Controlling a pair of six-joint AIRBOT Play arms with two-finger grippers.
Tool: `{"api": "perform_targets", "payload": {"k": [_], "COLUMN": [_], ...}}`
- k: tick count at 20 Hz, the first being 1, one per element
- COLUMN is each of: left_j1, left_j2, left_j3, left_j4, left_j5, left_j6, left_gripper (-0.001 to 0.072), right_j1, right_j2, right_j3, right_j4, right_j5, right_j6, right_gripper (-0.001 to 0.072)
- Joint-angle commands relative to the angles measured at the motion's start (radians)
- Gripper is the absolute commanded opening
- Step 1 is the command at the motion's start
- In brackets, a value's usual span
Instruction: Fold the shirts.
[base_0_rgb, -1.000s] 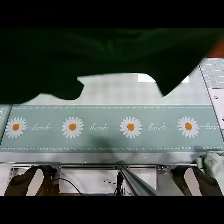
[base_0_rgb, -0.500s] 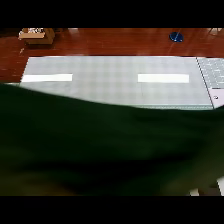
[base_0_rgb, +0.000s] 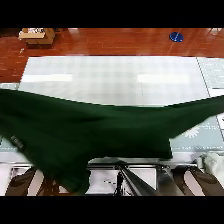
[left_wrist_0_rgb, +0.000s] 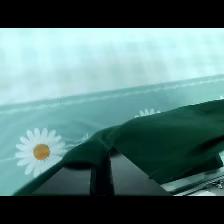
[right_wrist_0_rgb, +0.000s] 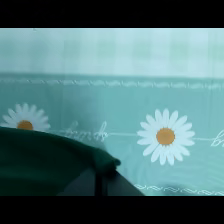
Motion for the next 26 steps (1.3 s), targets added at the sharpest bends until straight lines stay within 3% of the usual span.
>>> {"api": "perform_targets", "payload": {"k": [1, 8, 13, 18, 26], "left_j1": [-0.013, -0.16, -0.268, -0.344, -0.418], "left_j2": [-0.072, -0.476, -0.684, -0.798, -0.958], "left_j3": [-0.251, -0.316, -0.316, -0.316, -0.315], "left_j4": [-0.018, -0.018, -0.034, -0.038, -0.068], "left_j5": [0.159, 0.593, 0.876, 1.236, 1.465], "left_j6": [0.116, 0.298, 0.411, 0.431, 0.423], "left_gripper": [0.0033, 0.0033, 0.0033, 0.0033, 0.0033], "right_j1": [0.052, 0.209, 0.212, 0.165, 0.14], "right_j2": [-0.164, -0.478, -0.615, -0.718, -0.847], "right_j3": [-0.112, -0.112, -0.112, -0.112, -0.112], "right_j4": [-0.05, -0.038, -0.041, -0.048, -0.037], "right_j5": [-0.154, -0.751, -1.077, -1.196, -1.349], "right_j6": [-0.02, 0.014, 0.156, 0.177, 0.217], "right_gripper": [0.0036, 0.0036, 0.0036, 0.0036, 0.0036]}}
